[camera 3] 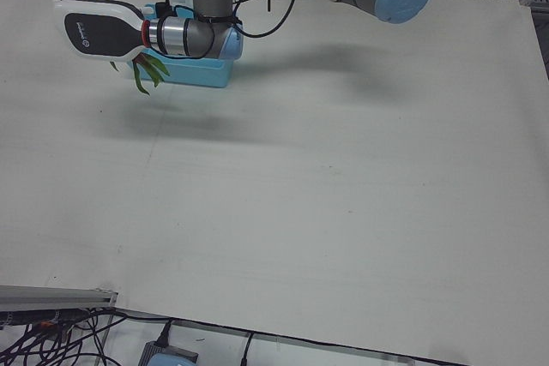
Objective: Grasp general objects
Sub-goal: 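Lift the dragon fruit with the left hand and carry it toward the blue tray, then lower the dragon fruit into the blue tray with the left hand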
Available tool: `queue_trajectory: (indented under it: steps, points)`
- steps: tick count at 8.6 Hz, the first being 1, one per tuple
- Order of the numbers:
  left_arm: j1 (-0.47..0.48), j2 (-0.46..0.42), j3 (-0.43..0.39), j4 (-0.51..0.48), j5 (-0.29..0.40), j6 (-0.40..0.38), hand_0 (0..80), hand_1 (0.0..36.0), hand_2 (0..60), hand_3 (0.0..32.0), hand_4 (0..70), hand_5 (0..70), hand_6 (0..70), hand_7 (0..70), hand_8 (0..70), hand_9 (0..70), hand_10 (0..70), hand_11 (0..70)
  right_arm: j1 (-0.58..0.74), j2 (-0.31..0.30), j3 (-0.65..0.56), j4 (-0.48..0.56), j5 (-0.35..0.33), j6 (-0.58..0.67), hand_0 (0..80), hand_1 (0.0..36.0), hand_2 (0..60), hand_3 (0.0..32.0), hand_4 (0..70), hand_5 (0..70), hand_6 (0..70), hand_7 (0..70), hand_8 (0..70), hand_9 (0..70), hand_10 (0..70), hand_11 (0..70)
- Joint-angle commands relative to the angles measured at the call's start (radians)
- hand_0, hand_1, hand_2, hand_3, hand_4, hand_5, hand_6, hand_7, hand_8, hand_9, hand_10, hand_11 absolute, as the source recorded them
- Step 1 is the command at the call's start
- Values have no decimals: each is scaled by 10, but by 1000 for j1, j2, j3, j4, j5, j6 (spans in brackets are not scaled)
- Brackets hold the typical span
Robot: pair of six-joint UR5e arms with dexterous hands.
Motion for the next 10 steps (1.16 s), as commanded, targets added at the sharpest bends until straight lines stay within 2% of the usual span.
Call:
queue_trajectory:
  steps: [1, 3, 5, 7, 8, 10]
  points:
    - [89, 72, -78, -25, 0, 7, 800, 360, 600, 0, 448, 700, 700, 700, 700, 700, 700, 700, 0, 0, 0, 0, 0, 0, 0, 0, 0, 0, 0, 0, 0, 0, 0, 0, 0, 0]
    - [177, 107, -104, -65, 0, 11, 800, 360, 600, 0, 445, 700, 700, 700, 700, 700, 700, 700, 0, 0, 0, 0, 0, 0, 0, 0, 0, 0, 0, 0, 0, 0, 0, 0, 0, 0]
    - [220, 161, -111, -124, 2, 14, 800, 360, 600, 0, 452, 700, 700, 700, 700, 700, 700, 700, 0, 0, 1, 0, 0, 0, 0, 0, 0, 0, 0, 0, 0, 0, 0, 0, 0, 0]
    - [232, 169, -106, -158, 0, 14, 800, 360, 600, 0, 451, 700, 700, 700, 700, 700, 700, 700, 0, 0, 0, 0, 0, 0, 0, 0, 0, 0, 0, 0, 0, 0, 0, 0, 0, 0]
    - [234, 201, -108, -216, 13, 16, 800, 360, 600, 0, 455, 700, 700, 700, 700, 700, 700, 700, 0, 0, 0, 0, 0, 0, 0, 0, 0, 0, 0, 0, 0, 0, 0, 0, 0, 0]
    - [268, 225, -108, -249, 17, 22, 800, 360, 600, 0, 452, 700, 700, 700, 700, 700, 700, 700, 0, 0, 1, 0, 0, 0, 0, 0, 0, 0, 0, 0, 0, 0, 0, 0, 0, 0]
